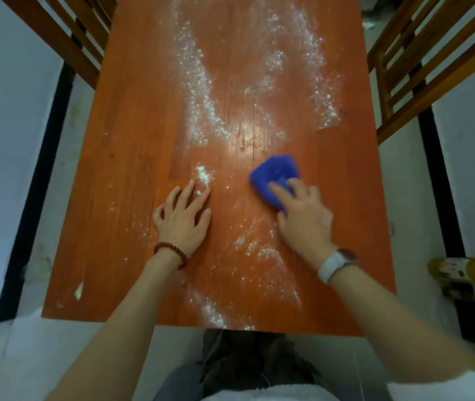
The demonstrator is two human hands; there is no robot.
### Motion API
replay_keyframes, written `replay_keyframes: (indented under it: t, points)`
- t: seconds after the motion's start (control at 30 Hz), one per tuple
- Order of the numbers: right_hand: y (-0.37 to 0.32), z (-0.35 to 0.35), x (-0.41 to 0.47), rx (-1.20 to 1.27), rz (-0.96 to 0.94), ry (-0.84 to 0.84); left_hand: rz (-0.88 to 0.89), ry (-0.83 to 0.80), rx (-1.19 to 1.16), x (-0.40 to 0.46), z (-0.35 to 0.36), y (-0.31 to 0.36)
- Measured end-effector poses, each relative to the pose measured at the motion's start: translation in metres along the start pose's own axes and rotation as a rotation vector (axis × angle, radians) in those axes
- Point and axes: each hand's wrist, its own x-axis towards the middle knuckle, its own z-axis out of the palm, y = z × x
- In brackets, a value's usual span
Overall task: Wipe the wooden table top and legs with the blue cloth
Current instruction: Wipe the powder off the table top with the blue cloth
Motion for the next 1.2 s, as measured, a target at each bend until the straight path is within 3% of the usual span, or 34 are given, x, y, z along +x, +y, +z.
replay_keyframes:
  t: [0.1, 0.17, 0.3, 0.43, 0.5, 0.63, 0.7, 0.8, 0.9, 1.03, 1.1, 1.2]
  points:
    - [-0.043, 0.003, -0.053, 0.151, -0.220, -0.140, 0.061, 0.102, -0.089, -0.014, -0.006, -0.011]
    - [-0.040, -0.009, -0.069, 0.289, -0.161, -0.109, 0.077, 0.150, -0.092, -0.030, -0.010, -0.025]
    - [0.009, -0.035, -0.075, 0.213, 0.242, 0.154, 0.034, 0.118, -0.009, -0.065, -0.006, -0.059]
    - [0.013, -0.026, -0.072, 0.084, 0.672, 0.146, -0.045, 0.048, 0.047, -0.090, 0.000, -0.085]
    - [-0.029, -0.009, -0.071, 0.029, 0.602, 0.057, -0.058, 0.067, 0.068, -0.097, 0.000, -0.095]
    - [-0.150, 0.029, -0.091, 0.116, 0.089, -0.083, -0.102, 0.141, 0.044, -0.107, -0.009, -0.113]
    - [-0.173, 0.027, -0.103, 0.250, -0.020, -0.163, -0.144, 0.162, 0.020, -0.111, -0.013, -0.121]
    - [-0.145, 0.002, -0.113, 0.360, 0.095, -0.017, -0.159, 0.149, 0.031, -0.117, -0.016, -0.131]
    - [-0.088, -0.026, -0.124, 0.258, 0.368, 0.178, -0.162, 0.108, 0.030, -0.123, -0.011, -0.138]
    - [-0.052, -0.027, -0.146, 0.109, 0.805, 0.200, -0.172, 0.115, 0.016, -0.131, -0.007, -0.145]
    - [-0.067, -0.009, -0.151, 0.066, 0.837, 0.163, -0.178, 0.126, 0.015, -0.134, -0.008, -0.151]
    - [-0.133, 0.021, -0.147, 0.026, 0.650, 0.059, -0.210, 0.140, 0.005, -0.138, -0.011, -0.165]
